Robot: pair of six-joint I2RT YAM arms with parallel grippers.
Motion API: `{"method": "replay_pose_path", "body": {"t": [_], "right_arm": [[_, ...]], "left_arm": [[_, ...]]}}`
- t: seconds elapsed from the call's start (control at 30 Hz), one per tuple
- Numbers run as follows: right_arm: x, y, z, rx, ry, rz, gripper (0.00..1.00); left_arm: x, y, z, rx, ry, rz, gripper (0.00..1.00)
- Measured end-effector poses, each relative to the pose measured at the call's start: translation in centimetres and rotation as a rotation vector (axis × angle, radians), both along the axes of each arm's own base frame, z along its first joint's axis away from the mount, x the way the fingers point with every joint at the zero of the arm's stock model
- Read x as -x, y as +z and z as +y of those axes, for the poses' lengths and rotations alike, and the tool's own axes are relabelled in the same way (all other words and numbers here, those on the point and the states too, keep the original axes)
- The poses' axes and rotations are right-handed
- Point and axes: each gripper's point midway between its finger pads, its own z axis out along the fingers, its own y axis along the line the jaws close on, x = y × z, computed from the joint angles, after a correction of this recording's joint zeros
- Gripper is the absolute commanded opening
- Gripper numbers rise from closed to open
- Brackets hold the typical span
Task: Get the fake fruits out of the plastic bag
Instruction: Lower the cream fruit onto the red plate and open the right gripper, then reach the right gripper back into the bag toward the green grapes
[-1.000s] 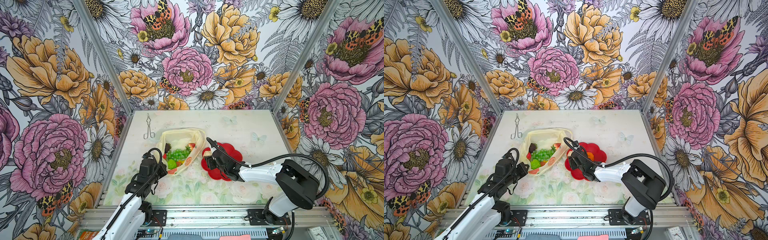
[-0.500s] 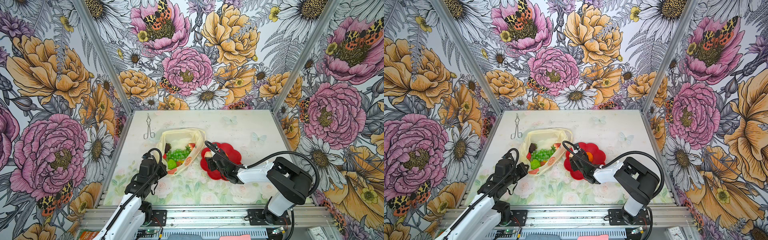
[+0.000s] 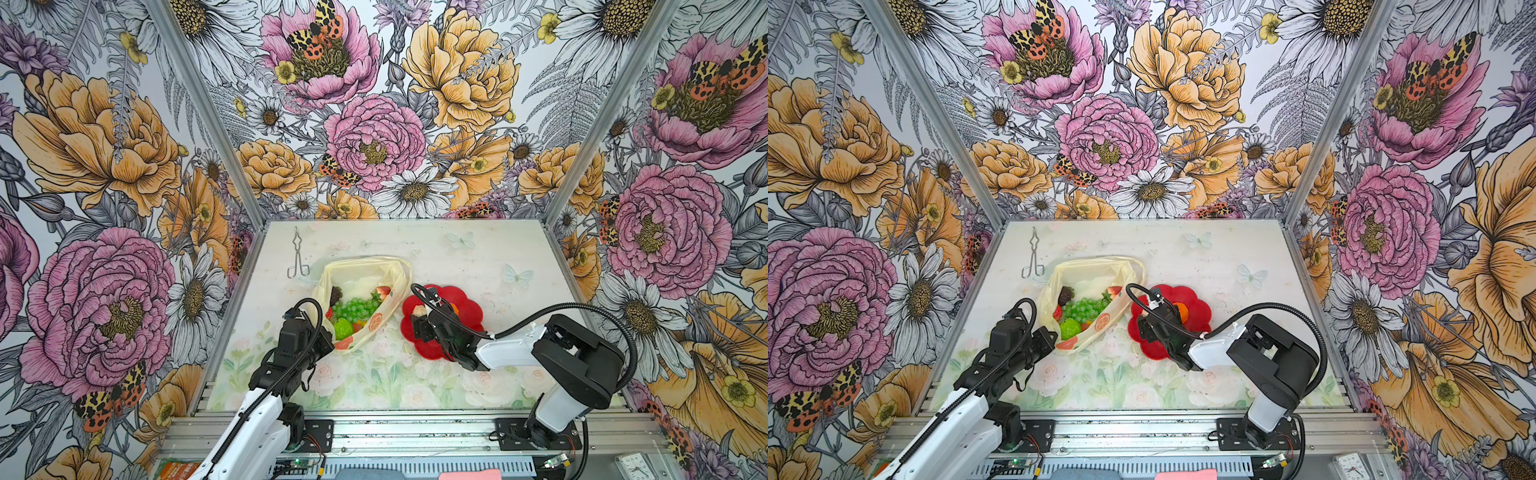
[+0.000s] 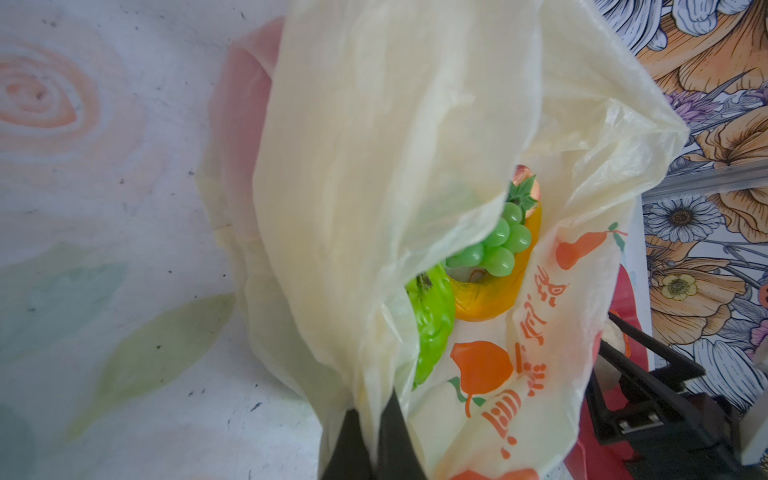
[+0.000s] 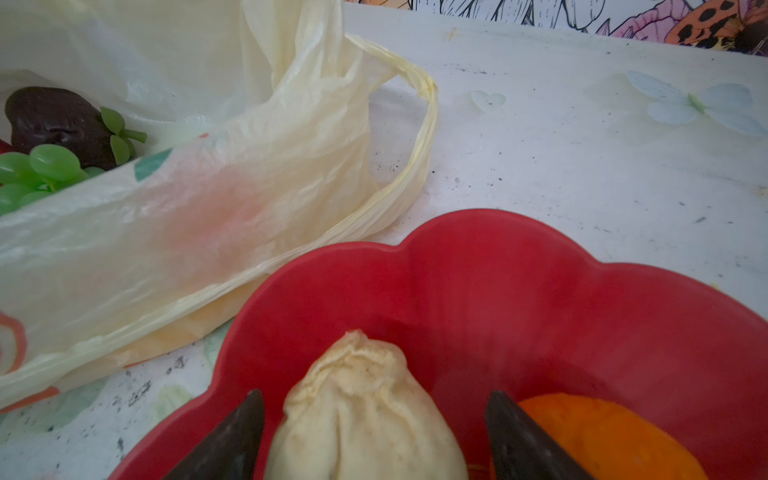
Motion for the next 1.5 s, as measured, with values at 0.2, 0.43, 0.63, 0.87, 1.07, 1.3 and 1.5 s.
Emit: {"method": "replay_pose_path", "body": {"t": [0.2,0.43,0.63,0.87,1.07,1.3,1.5], "right_arm": [[0.4,1.1,-0.4,-0.016,0.000,-0.013,0.88],[1.0,5.7,-0.2,-0.125,-0.009,-0.045,0.86],[2.4,9.3,3.7,-0.209,0.057,-0.026,0.81],[3.4,12.5,10.9,-0.243,0.152,0.027,0.77],[5.2,10.9,15.9,-0.226,0.217,0.136,0.76],[7.1,7.9,19.4,-0.209,0.249,0.266,0.74],[7.5,6.7,20.7,-0.208,0.246,0.324,0.74]], "left_arm": [[0.2,-0.2,0.0,0.004,0.005,0.013,0.02],[0.8,-0.7,-0.9,0.024,-0.012,0.039,0.02],[2.2,-2.1,-2.5,0.029,-0.053,0.083,0.05],[2.6,-2.9,-2.5,0.039,-0.025,0.120,0.15],[3.0,-3.6,-2.2,0.052,0.008,0.143,0.09],[3.4,-4.1,-1.9,0.085,0.040,0.138,0.09],[3.7,-4.6,-1.7,0.102,0.060,0.142,0.08]]}}
